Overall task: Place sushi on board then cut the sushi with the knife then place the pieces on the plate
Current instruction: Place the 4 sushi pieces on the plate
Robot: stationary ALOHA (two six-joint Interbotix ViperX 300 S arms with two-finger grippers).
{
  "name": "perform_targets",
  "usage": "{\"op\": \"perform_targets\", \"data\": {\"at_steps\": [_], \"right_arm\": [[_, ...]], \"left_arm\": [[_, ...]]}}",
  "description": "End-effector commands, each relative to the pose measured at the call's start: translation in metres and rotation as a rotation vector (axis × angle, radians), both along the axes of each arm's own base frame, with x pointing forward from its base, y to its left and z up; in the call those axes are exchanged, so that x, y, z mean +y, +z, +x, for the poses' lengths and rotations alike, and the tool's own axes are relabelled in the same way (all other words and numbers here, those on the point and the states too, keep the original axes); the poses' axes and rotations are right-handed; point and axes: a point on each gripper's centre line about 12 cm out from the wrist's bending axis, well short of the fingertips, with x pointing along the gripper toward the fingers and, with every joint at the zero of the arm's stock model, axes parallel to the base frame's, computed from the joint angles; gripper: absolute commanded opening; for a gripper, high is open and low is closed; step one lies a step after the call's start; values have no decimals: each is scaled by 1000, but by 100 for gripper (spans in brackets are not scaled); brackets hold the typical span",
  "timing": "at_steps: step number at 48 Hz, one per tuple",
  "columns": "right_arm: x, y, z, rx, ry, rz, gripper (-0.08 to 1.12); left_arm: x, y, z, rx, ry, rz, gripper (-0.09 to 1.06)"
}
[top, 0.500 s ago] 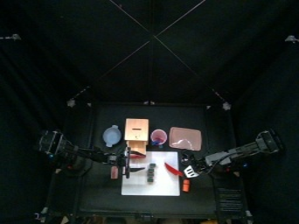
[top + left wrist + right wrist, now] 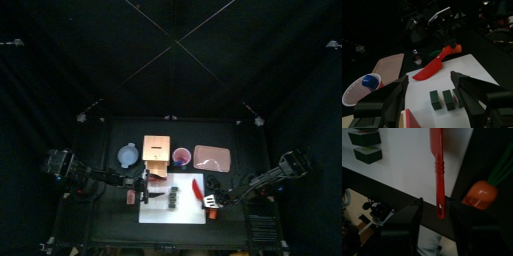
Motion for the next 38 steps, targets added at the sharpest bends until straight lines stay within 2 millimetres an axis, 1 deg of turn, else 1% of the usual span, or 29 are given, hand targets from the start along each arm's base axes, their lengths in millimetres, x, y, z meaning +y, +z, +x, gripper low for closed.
{"op": "perform_targets", "data": {"at_steps": [1, 7, 12, 14, 18, 22, 27, 31, 35, 38], "right_arm": [[6, 8, 14, -37, 12, 7, 83], [5, 4, 17, -24, 40, -42, 83], [-4, 7, 21, -71, 169, -186, 83], [-14, 11, 28, -103, 203, -246, 83], [-36, 28, 40, -188, 276, -358, 83], [-59, 47, 44, -236, 371, -489, 83], [-85, 58, 39, -165, 471, -605, 83], [-99, 68, 42, -97, 598, -666, 83], [-110, 79, 56, -85, 743, -680, 83], [-117, 75, 72, -105, 835, -667, 83]], "left_arm": [[3, 7, 3, -30, 3, 4, 98], [3, 8, 3, -33, 4, 2, 98], [3, 9, 4, -34, 7, 0, 98], [3, 10, 4, -37, 7, 0, 98], [4, 12, 3, -43, 13, -4, 98], [6, 15, 3, -50, 24, -15, 98], [9, 18, 3, -61, 43, -26, 98], [16, 25, 0, -81, 75, -41, 98], [25, 32, -3, -99, 115, -58, 98], [31, 33, -6, -102, 133, -63, 98]]}}
